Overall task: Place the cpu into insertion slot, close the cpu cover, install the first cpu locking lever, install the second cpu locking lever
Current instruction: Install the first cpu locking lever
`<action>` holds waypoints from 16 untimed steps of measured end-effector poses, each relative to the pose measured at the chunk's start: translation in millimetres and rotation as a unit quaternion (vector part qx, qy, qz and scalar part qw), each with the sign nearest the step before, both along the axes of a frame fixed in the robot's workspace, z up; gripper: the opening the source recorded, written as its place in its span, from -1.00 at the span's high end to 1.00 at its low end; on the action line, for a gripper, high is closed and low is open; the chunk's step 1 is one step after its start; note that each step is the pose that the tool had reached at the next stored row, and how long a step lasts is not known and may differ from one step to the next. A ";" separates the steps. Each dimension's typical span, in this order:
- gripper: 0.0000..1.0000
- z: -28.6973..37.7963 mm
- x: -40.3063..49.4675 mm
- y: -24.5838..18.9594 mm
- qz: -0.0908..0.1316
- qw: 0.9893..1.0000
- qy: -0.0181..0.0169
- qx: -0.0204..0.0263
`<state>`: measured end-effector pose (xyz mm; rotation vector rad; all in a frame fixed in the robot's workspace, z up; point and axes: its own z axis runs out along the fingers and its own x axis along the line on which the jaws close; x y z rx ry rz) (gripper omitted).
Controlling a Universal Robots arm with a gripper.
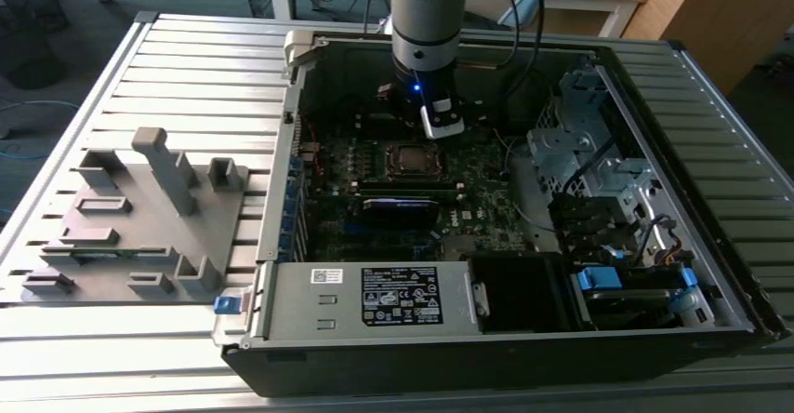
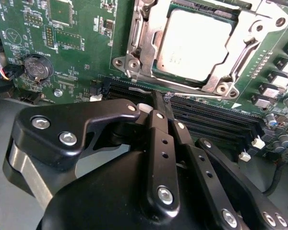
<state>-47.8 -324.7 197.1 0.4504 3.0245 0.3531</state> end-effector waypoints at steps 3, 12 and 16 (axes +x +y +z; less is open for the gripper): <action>0.80 -0.3 -0.5 0.0 0.000 1.000 0.000 0.000; 0.80 -1.0 -0.6 0.1 -0.001 1.000 -0.001 -0.001; 0.80 -1.8 -0.6 0.1 -0.001 1.000 -0.001 -0.008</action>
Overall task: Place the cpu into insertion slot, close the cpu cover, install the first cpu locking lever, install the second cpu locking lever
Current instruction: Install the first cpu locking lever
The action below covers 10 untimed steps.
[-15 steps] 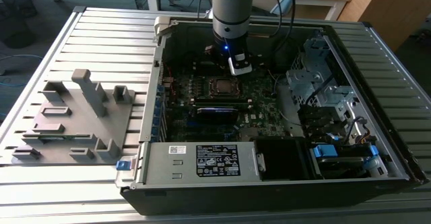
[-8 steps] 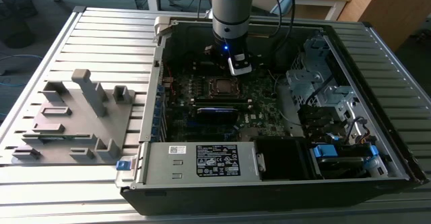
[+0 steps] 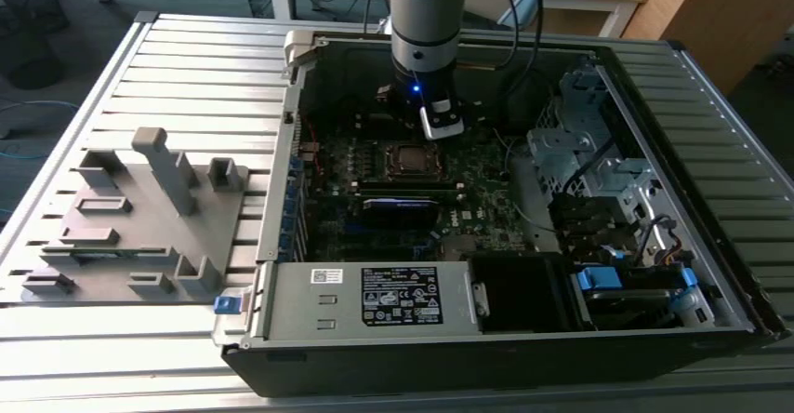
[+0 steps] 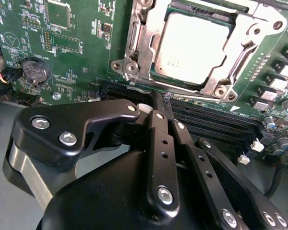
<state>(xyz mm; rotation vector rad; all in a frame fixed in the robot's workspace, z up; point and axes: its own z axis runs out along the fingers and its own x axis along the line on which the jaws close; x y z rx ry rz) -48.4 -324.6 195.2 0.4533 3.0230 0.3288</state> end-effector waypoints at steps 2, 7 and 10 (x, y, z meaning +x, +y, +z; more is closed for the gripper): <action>0.80 -0.3 0.0 -0.1 0.000 1.000 0.000 -0.004; 0.80 -0.8 0.0 -0.1 0.000 1.000 0.000 -0.008; 0.80 -0.9 0.0 -0.1 0.000 1.000 0.000 -0.008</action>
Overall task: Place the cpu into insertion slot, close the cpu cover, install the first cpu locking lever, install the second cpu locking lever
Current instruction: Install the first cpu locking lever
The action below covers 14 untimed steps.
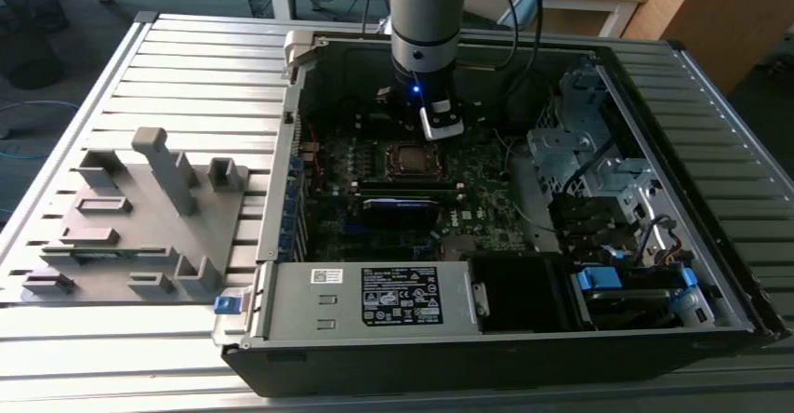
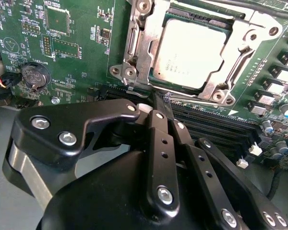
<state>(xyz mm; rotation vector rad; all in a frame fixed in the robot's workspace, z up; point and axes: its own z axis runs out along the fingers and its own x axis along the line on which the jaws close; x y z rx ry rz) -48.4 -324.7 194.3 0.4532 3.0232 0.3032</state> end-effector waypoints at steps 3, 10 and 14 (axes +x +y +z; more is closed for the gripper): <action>0.80 0.5 0.0 0.1 0.000 1.000 0.000 0.000; 0.80 3.1 0.0 1.2 0.000 1.000 0.000 0.000; 0.80 3.1 0.0 4.4 0.000 1.000 0.000 0.000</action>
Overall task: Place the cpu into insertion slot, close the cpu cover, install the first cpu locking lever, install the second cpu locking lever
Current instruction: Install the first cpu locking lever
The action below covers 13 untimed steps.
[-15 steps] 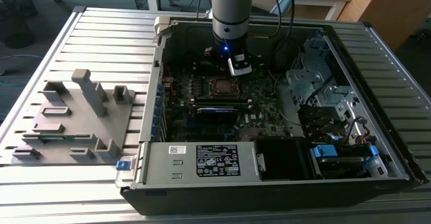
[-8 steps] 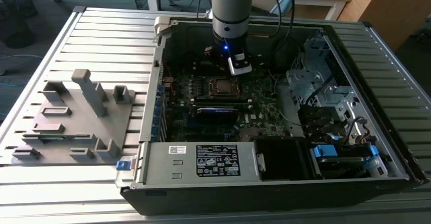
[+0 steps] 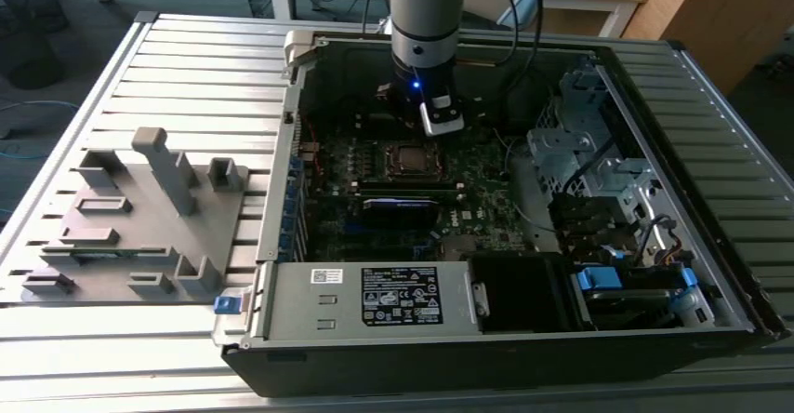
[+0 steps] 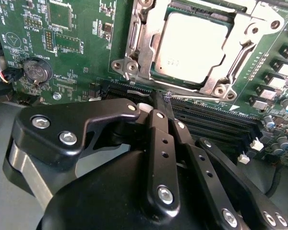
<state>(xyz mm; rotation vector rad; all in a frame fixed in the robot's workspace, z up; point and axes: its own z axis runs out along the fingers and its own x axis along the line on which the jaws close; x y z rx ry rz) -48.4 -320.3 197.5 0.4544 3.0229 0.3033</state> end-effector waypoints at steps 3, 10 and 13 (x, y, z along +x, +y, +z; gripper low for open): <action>0.80 0.0 0.0 0.6 0.000 1.000 0.000 0.000; 0.80 -0.1 0.0 0.7 0.000 1.000 0.000 -0.004; 0.80 -0.4 0.0 0.6 0.000 1.000 0.000 -0.007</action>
